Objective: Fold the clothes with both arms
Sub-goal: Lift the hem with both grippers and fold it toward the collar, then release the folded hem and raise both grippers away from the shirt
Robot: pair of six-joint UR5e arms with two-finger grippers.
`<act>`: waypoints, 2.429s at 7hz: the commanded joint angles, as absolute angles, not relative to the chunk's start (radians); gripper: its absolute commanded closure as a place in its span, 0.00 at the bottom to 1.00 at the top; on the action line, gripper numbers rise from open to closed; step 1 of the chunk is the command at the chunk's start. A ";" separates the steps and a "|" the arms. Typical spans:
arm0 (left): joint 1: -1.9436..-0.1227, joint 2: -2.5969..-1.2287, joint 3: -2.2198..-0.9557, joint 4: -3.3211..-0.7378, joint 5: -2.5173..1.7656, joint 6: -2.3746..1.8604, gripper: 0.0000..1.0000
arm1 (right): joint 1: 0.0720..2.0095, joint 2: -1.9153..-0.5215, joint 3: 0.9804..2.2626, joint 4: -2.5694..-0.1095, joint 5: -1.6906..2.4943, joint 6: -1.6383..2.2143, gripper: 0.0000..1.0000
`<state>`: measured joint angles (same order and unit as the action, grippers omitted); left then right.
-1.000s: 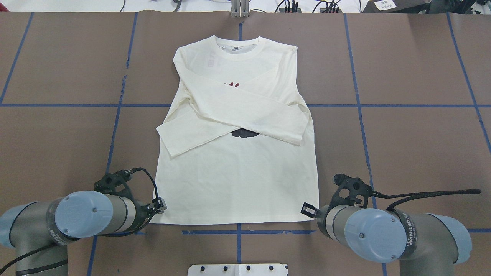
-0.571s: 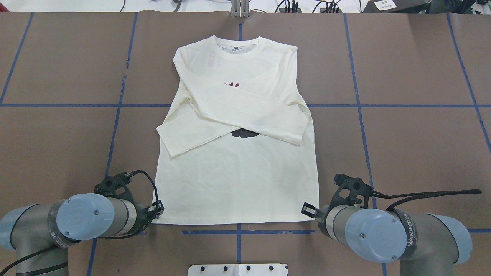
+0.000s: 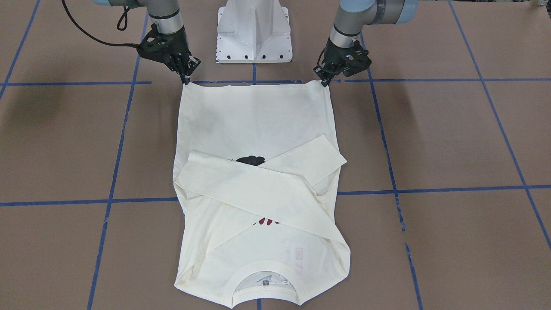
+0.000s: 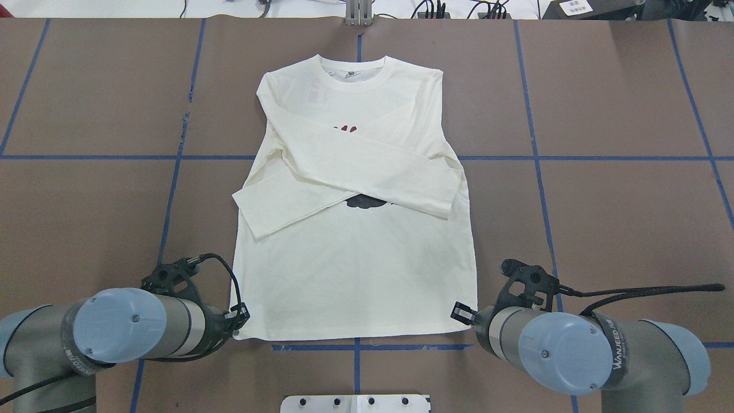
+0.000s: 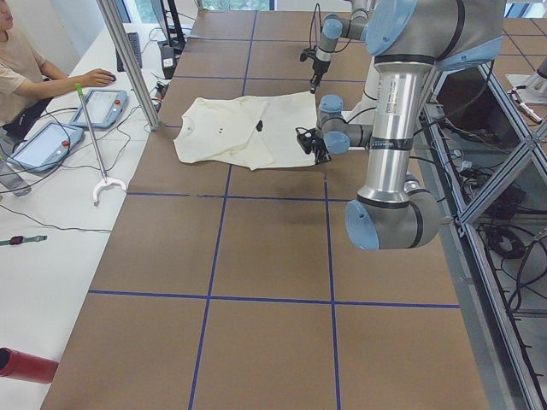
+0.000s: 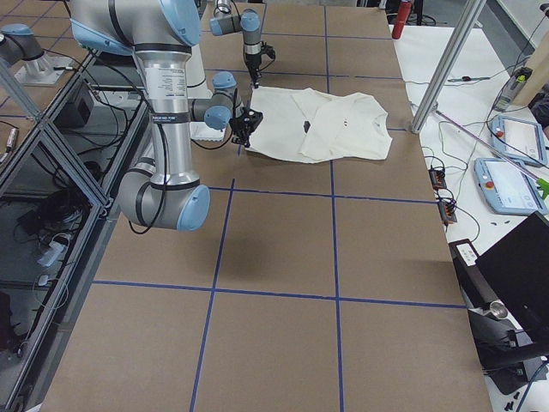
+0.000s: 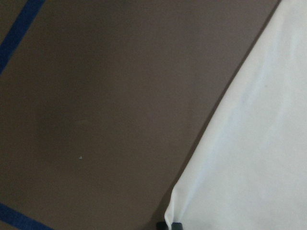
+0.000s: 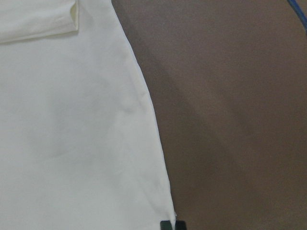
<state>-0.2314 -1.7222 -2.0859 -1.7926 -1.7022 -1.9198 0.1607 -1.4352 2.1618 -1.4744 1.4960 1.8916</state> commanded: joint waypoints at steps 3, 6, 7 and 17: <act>-0.144 -1.787 -2.308 -1.614 -1.727 -2.007 1.00 | 0.110 -1.615 2.459 -1.474 1.503 1.930 1.00; -0.487 -1.969 -2.135 -1.630 -1.741 -1.696 1.00 | 0.408 -1.333 2.262 -1.479 1.576 1.765 1.00; -0.585 -2.020 -2.029 -1.663 -1.755 -1.604 1.00 | 0.537 -1.228 2.102 -1.474 1.689 1.670 1.00; -0.744 -2.082 -1.371 -2.278 -1.766 -1.467 0.73 | 0.750 -0.838 1.174 -1.096 1.750 1.489 1.00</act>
